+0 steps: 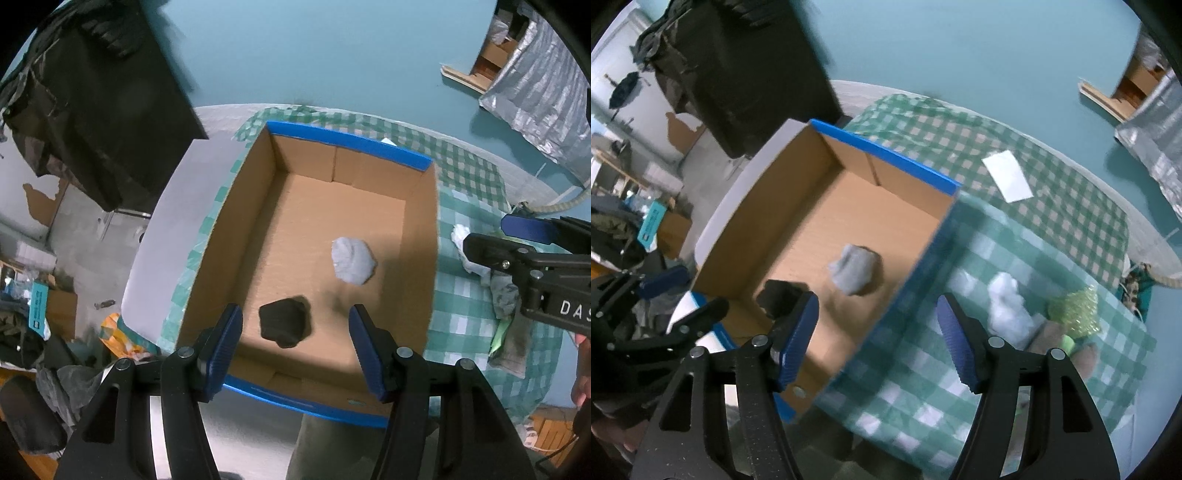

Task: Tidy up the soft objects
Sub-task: 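Withdraw both open grippers from the box back over the cloth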

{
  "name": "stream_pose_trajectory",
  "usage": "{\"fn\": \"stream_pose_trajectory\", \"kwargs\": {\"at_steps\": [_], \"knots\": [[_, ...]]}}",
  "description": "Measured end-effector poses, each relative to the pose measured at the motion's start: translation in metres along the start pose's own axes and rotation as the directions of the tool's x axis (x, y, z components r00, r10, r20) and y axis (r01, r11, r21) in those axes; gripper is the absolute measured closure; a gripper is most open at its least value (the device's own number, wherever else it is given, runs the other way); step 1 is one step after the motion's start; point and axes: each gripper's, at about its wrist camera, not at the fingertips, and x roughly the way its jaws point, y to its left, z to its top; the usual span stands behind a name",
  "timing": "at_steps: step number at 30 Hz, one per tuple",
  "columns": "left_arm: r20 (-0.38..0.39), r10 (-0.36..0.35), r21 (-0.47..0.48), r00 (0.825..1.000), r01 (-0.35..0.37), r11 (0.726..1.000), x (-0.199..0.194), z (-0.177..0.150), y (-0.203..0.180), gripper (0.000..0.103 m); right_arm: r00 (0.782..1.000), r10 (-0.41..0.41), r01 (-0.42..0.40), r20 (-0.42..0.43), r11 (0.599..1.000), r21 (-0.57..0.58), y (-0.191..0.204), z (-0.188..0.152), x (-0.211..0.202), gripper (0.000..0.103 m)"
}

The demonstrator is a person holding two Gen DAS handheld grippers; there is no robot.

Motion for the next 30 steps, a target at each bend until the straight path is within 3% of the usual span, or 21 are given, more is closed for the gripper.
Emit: {"fn": "stream_pose_trajectory", "kwargs": {"at_steps": [6, 19, 30], "knots": [[0.006, -0.014, 0.042, 1.0, 0.014, 0.999, -0.007, -0.001, -0.019, 0.042, 0.999, -0.052, 0.052, -0.009, 0.996, 0.066, -0.033, -0.015, -0.011, 0.029], [-0.011, -0.067, 0.184, 0.998, 0.068, 0.981, -0.006, -0.004, -0.086, 0.042, 0.987, -0.154, 0.158, -0.032, 0.96, 0.232, -0.122, -0.054, -0.024, 0.029], [-0.03, -0.091, 0.264, 0.995, 0.096, 0.96, 0.002, -0.005, -0.145, 0.039, 0.964, -0.225, 0.259, -0.142, 0.916, 0.306, -0.185, -0.09, 0.002, 0.029]]}}
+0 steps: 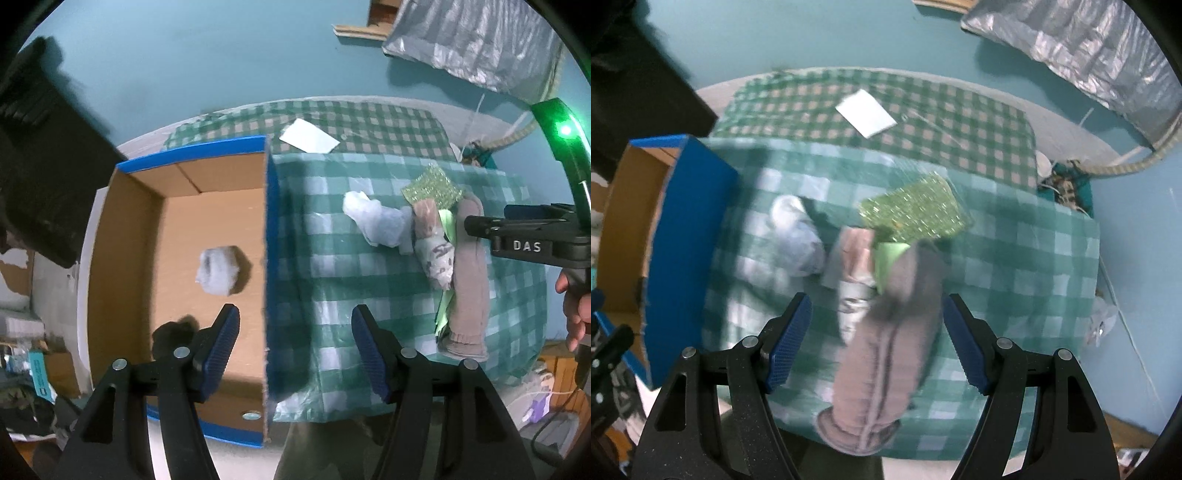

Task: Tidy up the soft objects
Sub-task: 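Withdraw both open grippers from the box back over the cloth, then grasp the white plastic bag with the left gripper while the right grasps the grey fleece sock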

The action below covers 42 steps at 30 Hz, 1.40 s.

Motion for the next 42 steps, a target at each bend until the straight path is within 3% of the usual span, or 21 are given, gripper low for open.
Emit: {"fn": "stream_pose_trajectory", "kwargs": {"at_steps": [14, 18, 19, 32, 42], "knots": [[-0.083, 0.017, 0.066, 0.996, -0.012, 0.998, 0.041, 0.001, -0.041, 0.039, 0.994, -0.088, 0.085, -0.065, 0.995, -0.052, -0.006, -0.017, 0.047, 0.029], [-0.097, 0.015, 0.078, 0.995, -0.007, 0.997, 0.046, -0.002, -0.047, 0.039, 0.997, -0.051, 0.049, -0.062, 0.998, -0.029, -0.018, -0.022, 0.046, 0.05], [-0.099, 0.017, 0.083, 0.995, -0.008, 0.997, 0.046, -0.002, -0.048, 0.038, 0.997, -0.047, 0.046, -0.067, 0.999, -0.023, -0.021, -0.022, 0.045, 0.051], [-0.122, 0.006, 0.135, 0.993, 0.01, 0.991, 0.054, -0.003, -0.076, 0.037, 0.99, -0.11, 0.113, -0.093, 0.993, 0.031, -0.084, -0.042, 0.041, 0.051], [-0.15, 0.0, 0.167, 0.989, 0.025, 0.986, 0.066, -0.003, -0.104, 0.034, 0.991, -0.069, 0.086, -0.113, 0.985, 0.152, -0.132, -0.063, 0.044, 0.05]]}}
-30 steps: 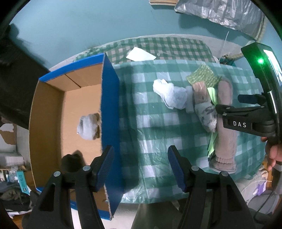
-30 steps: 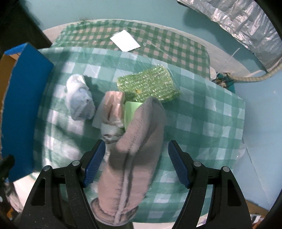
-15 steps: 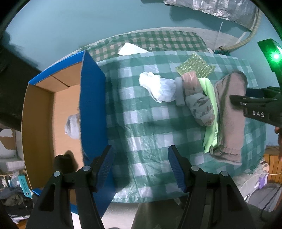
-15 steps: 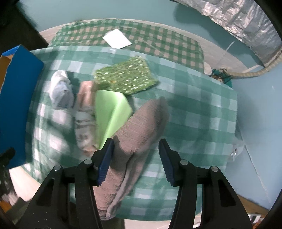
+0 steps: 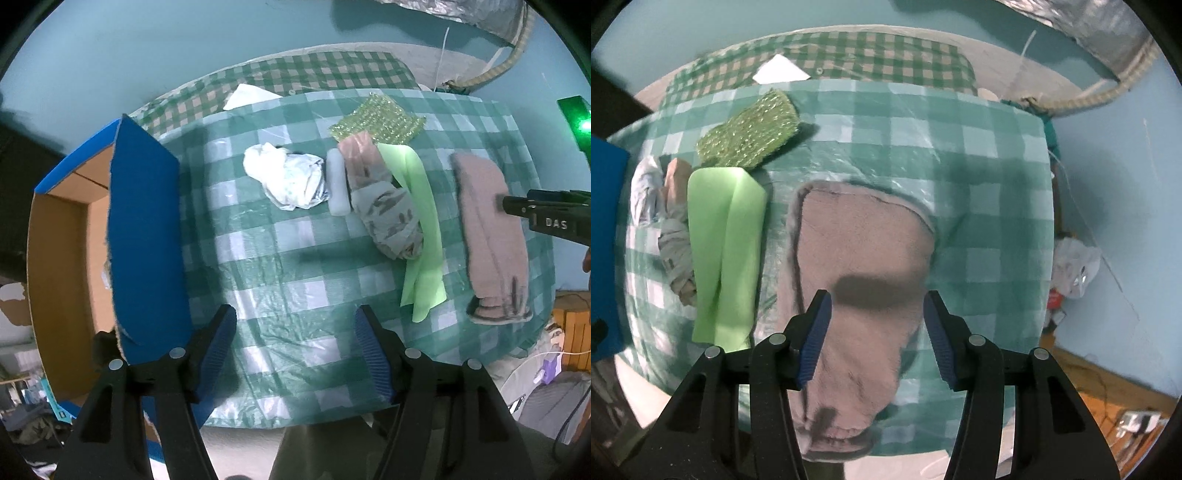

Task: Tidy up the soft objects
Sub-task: 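Grasp the white plastic bag with the left gripper while the right grasps the grey fleece sock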

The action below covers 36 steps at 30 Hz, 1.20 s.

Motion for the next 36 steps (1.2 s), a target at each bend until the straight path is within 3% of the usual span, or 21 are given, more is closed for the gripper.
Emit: {"fn": "stream_pose_trajectory", "kwargs": {"at_steps": [6, 12, 21, 36], "knots": [[0.001, -0.002, -0.018, 1.0, 0.002, 1.0, 0.007, 0.006, -0.003, 0.03, 0.996, 0.081, -0.083, 0.027, 0.995, 0.056, -0.011, -0.007, -0.006, 0.03], [0.039, -0.026, -0.073, 0.999, 0.029, 0.997, 0.012, 0.027, 0.013, 0.027, 0.986, 0.167, -0.168, 0.024, 0.979, 0.118, -0.019, -0.012, 0.0, 0.029], [0.074, -0.044, -0.136, 0.996, 0.053, 0.989, 0.024, 0.069, 0.036, 0.027, 0.984, 0.176, -0.173, -0.004, 0.975, 0.139, -0.015, -0.021, 0.009, 0.029], [0.028, -0.057, -0.252, 0.998, 0.063, 0.966, 0.057, 0.12, 0.047, 0.027, 0.988, 0.155, -0.15, -0.015, 0.973, 0.175, -0.011, -0.025, 0.008, 0.029]]}}
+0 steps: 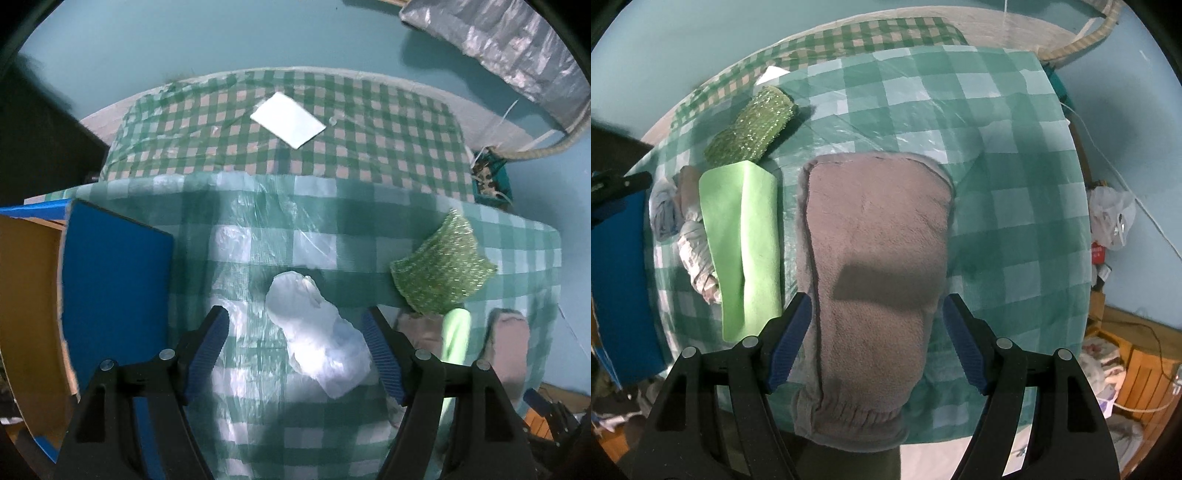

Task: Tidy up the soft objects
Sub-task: 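Grasp the white plastic bag with the left gripper while the right grasps the grey fleece sock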

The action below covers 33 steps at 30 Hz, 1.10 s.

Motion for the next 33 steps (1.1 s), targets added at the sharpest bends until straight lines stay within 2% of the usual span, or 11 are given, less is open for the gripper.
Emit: {"fn": "stream_pose_trajectory", "kwargs": {"at_steps": [8, 15, 17, 18, 21, 24, 28, 33], "knots": [[-0.107, 0.077, 0.026, 0.991, -0.075, 0.997, 0.037, 0.001, -0.004, 0.027, 1.0, -0.011, 0.011, -0.004, 1.0, 0.001, 0.001, 0.004, 0.002, 0.029], [-0.154, 0.087, 0.065, 0.984, -0.078, 0.995, 0.047, -0.017, 0.002, 0.027, 0.999, -0.019, 0.019, -0.028, 1.0, -0.018, 0.01, 0.006, 0.015, 0.028], [-0.172, 0.072, 0.056, 0.983, -0.063, 0.996, 0.049, -0.023, 0.008, 0.031, 0.999, -0.026, 0.025, -0.028, 0.999, -0.032, 0.014, 0.007, 0.019, 0.027], [-0.18, 0.064, 0.051, 0.981, -0.056, 0.997, 0.051, -0.025, 0.011, 0.038, 0.999, -0.031, 0.03, -0.032, 0.999, -0.039, 0.017, 0.007, 0.02, 0.027], [-0.21, 0.044, 0.046, 0.977, -0.035, 0.998, 0.055, -0.031, 0.017, 0.046, 0.998, -0.048, 0.046, -0.033, 0.997, -0.058, 0.022, 0.007, 0.024, 0.027], [-0.19, 0.03, 0.069, 0.981, -0.017, 0.997, 0.052, -0.035, 0.017, 0.055, 0.996, -0.083, 0.08, -0.038, 0.994, -0.08, 0.025, 0.007, 0.032, 0.026], [-0.177, 0.039, 0.121, 0.983, -0.017, 0.992, 0.048, -0.039, 0.01, 0.061, 0.992, -0.116, 0.112, -0.048, 0.989, -0.094, 0.029, 0.005, 0.045, 0.023], [-0.157, 0.037, 0.142, 0.987, -0.014, 0.99, 0.044, -0.044, 0.009, 0.062, 0.989, -0.144, 0.14, -0.038, 0.986, -0.094, 0.031, 0.005, 0.053, 0.02]]}}
